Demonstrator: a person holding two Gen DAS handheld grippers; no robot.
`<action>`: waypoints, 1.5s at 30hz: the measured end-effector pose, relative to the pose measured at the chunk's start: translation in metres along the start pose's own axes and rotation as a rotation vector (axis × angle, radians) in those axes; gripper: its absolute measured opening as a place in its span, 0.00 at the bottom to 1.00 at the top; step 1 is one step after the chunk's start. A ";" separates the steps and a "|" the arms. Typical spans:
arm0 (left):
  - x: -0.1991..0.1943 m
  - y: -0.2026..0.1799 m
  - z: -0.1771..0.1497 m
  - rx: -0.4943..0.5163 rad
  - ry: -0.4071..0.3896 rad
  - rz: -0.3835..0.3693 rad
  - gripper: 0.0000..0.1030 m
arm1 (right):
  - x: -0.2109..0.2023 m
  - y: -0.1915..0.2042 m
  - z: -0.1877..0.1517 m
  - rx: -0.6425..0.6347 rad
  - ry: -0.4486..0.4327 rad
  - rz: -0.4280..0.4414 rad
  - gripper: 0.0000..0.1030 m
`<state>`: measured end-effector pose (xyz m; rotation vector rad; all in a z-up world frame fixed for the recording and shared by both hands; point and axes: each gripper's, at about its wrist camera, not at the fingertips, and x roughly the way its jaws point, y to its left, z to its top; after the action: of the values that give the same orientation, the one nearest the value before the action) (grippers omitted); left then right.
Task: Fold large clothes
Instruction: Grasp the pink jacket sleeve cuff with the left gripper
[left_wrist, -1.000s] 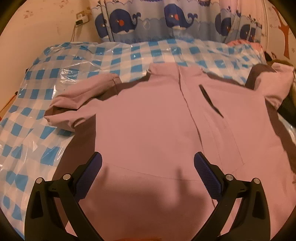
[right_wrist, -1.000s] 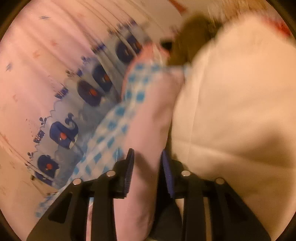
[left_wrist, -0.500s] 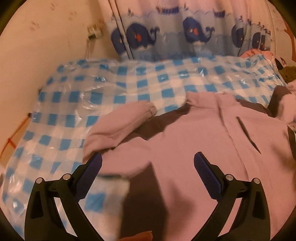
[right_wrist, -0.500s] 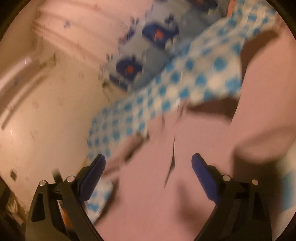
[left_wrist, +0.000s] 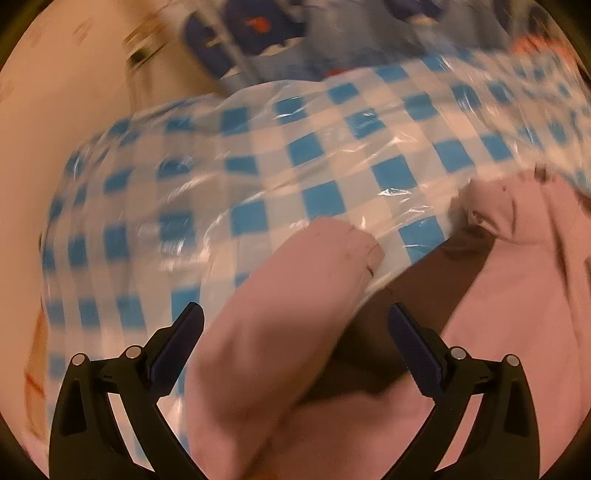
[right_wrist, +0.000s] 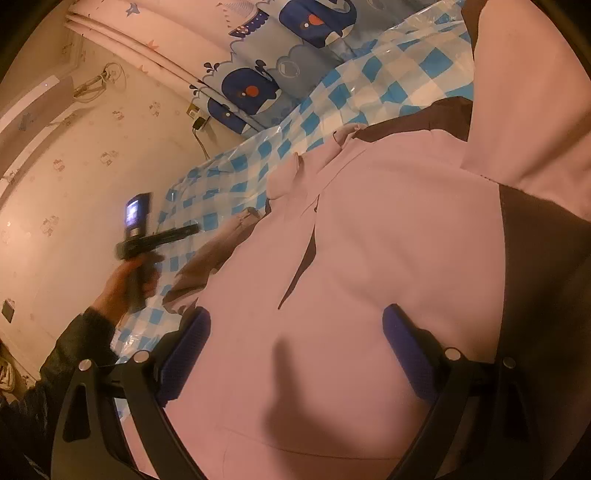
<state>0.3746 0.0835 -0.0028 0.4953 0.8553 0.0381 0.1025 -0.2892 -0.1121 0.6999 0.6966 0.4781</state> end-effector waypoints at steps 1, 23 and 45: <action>0.010 -0.010 0.005 0.076 -0.016 0.070 0.93 | 0.000 -0.002 0.000 0.004 0.000 0.006 0.88; 0.116 -0.044 -0.031 0.366 0.179 0.200 0.69 | 0.001 -0.007 0.003 -0.003 0.016 0.022 0.88; 0.040 0.325 -0.307 -1.223 0.233 -0.080 0.56 | 0.001 -0.007 0.002 -0.027 0.022 0.009 0.89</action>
<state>0.2291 0.5047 -0.0593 -0.7031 0.9150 0.5197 0.1062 -0.2944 -0.1168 0.6733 0.7061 0.5037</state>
